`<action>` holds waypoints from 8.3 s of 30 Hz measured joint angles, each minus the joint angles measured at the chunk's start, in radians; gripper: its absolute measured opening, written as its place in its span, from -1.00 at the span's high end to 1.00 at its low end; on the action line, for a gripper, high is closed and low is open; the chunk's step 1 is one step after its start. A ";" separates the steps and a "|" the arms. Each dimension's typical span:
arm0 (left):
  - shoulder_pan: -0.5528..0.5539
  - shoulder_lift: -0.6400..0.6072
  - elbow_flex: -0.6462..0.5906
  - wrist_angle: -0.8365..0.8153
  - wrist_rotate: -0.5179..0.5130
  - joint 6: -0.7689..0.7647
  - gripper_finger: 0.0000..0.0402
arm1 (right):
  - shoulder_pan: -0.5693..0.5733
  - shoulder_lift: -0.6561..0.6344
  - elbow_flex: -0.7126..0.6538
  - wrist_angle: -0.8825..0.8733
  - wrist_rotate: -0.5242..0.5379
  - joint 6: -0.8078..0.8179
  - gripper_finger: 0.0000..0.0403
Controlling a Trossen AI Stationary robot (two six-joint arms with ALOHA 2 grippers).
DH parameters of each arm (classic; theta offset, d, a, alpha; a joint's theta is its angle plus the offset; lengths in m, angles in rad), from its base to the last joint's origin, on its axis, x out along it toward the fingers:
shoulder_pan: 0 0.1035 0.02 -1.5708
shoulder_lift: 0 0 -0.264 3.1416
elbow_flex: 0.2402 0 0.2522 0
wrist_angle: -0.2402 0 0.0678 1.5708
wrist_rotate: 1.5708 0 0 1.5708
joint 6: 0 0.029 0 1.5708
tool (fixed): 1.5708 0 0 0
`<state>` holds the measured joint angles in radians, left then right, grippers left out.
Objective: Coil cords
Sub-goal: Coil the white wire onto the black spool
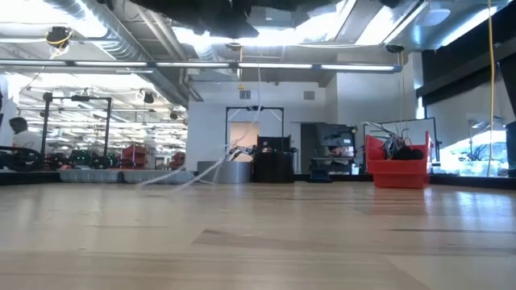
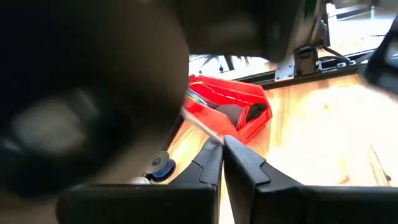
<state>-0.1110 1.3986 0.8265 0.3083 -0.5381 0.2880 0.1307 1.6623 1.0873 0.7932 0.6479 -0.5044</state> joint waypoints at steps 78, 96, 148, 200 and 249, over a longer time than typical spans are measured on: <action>0.032 -0.265 -0.169 0.031 0.343 0.008 0.35 | -0.087 -0.012 -0.137 0.277 -0.382 0.180 0.97; 0.043 0.104 -0.169 0.646 0.372 -0.045 0.35 | -0.085 -0.010 -0.146 0.279 -0.379 0.157 0.97; 0.047 0.191 -0.090 0.522 0.294 0.029 0.35 | -0.006 -0.009 -0.145 0.281 -0.310 -0.045 0.97; 0.024 -0.497 -0.092 -0.433 0.043 -0.088 0.99 | -0.013 -0.122 -0.142 -0.314 -0.052 -0.208 0.97; 0.065 -0.097 -0.088 0.033 0.139 -0.019 0.97 | -0.071 -0.046 0.074 -0.129 -0.167 0.160 0.97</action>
<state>-0.0456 1.3015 0.7384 0.3416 -0.3988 0.2687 0.0597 1.6162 1.1611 0.6637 0.4806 -0.3446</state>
